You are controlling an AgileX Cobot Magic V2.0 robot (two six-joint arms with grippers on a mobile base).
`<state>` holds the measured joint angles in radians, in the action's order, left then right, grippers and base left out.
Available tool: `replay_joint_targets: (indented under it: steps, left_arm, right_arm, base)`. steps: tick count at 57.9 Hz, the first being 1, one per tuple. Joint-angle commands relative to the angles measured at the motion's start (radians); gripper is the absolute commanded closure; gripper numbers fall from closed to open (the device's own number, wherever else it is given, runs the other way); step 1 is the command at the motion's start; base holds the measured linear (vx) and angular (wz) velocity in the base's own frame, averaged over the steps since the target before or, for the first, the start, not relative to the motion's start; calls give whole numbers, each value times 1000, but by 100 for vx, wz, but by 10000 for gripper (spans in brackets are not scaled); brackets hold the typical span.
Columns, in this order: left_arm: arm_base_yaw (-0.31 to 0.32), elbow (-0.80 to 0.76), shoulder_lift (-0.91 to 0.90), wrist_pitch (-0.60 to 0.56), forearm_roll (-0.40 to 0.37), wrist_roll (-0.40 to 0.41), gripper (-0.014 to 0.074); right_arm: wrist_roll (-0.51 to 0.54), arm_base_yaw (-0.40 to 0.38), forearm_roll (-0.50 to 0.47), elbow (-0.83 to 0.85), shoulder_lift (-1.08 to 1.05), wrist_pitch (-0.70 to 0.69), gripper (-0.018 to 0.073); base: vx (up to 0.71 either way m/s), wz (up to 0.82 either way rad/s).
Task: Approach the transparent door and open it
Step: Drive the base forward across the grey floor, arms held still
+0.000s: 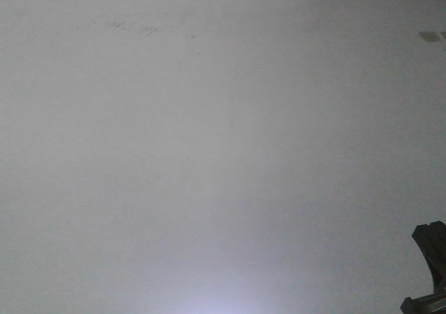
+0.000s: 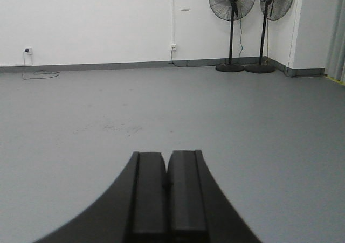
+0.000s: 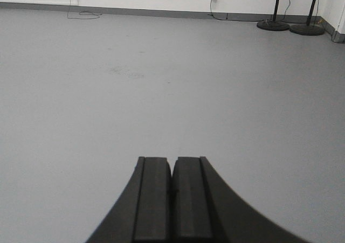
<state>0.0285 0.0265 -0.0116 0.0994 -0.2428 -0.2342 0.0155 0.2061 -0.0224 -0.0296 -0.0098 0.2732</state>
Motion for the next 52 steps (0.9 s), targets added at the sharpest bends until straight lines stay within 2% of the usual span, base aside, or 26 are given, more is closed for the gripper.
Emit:
replay_joint_targets:
  steps: [1,52]
  left_arm:
    - [2,31,-12,-83,-4,1,602]
    - [2,31,-12,-83,-4,1,602]
  right_arm:
    - [-1,-7,6,-14,-14,-80,564]
    - [-1,-7,6,-14,-14,-80,564]
  base:
    - [0,0]
    - [0,0]
